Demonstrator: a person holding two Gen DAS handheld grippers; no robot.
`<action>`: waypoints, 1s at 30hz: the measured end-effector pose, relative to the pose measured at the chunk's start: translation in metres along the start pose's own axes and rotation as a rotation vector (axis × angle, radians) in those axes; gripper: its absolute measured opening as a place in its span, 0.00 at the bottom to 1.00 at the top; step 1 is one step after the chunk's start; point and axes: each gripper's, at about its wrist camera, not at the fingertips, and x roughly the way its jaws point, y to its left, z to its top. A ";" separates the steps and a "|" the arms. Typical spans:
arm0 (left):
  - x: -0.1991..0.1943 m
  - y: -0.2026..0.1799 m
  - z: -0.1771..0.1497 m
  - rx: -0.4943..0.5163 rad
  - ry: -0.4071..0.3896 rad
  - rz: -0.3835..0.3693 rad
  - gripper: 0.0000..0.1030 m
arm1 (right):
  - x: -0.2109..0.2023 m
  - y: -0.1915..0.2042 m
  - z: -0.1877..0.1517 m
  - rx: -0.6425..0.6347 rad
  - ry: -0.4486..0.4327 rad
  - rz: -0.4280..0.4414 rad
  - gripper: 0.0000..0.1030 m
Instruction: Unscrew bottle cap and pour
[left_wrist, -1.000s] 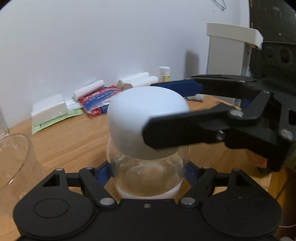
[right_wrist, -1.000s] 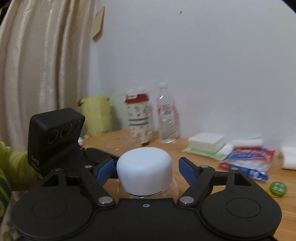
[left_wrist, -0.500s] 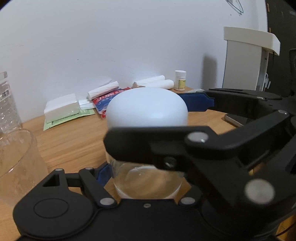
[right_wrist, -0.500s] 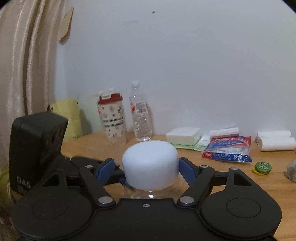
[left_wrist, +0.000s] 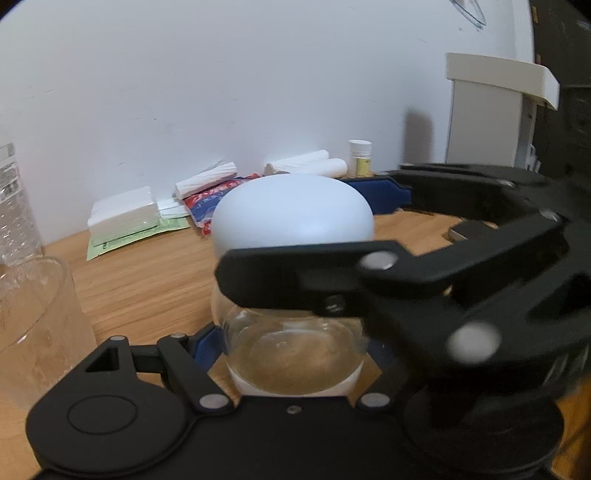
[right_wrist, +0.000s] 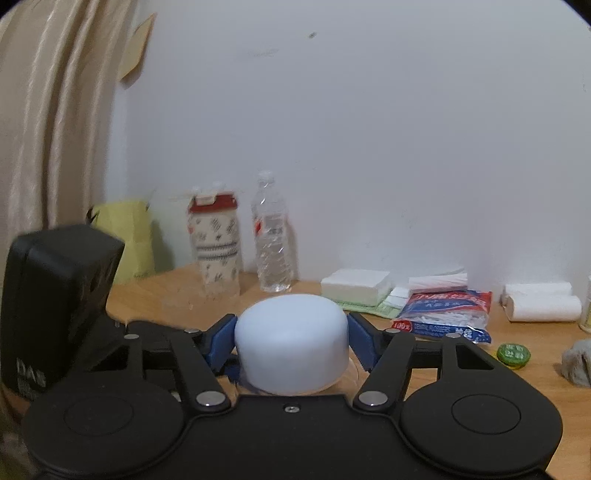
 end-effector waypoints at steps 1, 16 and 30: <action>-0.001 0.001 0.001 0.009 0.007 -0.014 0.77 | 0.000 -0.005 0.001 0.001 0.003 0.036 0.67; -0.013 0.010 -0.002 0.067 0.023 -0.105 0.77 | 0.008 -0.049 0.009 -0.077 0.058 0.429 0.67; -0.014 0.000 -0.004 0.026 0.014 -0.014 0.77 | -0.005 -0.006 0.016 -0.190 0.063 0.229 0.87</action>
